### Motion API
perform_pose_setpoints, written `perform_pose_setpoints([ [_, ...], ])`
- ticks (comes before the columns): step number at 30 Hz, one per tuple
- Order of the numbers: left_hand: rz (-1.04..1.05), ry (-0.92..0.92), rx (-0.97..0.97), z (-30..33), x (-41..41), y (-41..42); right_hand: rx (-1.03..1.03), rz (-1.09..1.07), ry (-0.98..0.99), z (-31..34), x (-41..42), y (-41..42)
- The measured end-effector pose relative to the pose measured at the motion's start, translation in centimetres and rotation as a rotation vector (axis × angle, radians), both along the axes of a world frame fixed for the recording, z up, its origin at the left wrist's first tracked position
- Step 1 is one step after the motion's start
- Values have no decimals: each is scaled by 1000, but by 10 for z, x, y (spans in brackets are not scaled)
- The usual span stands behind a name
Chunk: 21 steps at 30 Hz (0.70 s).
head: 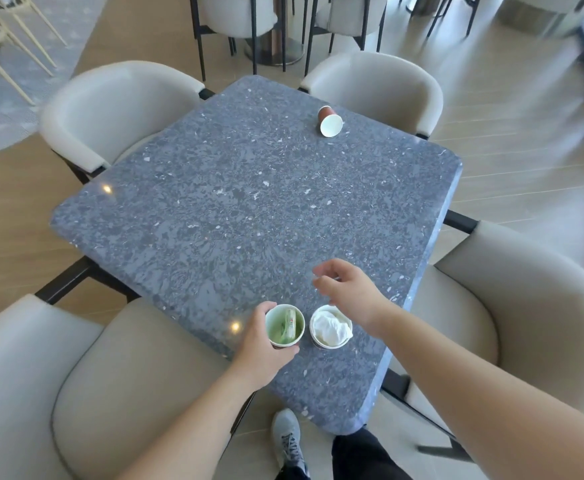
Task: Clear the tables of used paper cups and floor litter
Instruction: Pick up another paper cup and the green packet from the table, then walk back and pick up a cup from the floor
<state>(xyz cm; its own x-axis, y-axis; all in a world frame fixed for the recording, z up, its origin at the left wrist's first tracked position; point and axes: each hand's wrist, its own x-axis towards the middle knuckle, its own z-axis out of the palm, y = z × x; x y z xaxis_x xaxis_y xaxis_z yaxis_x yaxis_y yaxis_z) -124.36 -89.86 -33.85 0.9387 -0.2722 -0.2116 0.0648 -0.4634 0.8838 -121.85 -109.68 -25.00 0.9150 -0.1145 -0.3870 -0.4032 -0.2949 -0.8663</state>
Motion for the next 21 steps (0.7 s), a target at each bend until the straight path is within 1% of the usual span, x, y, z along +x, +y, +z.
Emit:
perform_pose_setpoints([
  [5,-103,7,85,2,1,2,43,-46,5,5,-9,-4],
  [7,-114,27,80,9,2,1,67,-62,12,10,-11,-4],
  [12,-57,-2,-30,47,19,-13,112,-87,-5,22,-17,-5],
  [18,64,26,-273,103,37,-40,135,-104,-73,45,-23,-22],
  [21,101,54,-397,129,43,-65,171,-165,-110,56,-32,-46],
])
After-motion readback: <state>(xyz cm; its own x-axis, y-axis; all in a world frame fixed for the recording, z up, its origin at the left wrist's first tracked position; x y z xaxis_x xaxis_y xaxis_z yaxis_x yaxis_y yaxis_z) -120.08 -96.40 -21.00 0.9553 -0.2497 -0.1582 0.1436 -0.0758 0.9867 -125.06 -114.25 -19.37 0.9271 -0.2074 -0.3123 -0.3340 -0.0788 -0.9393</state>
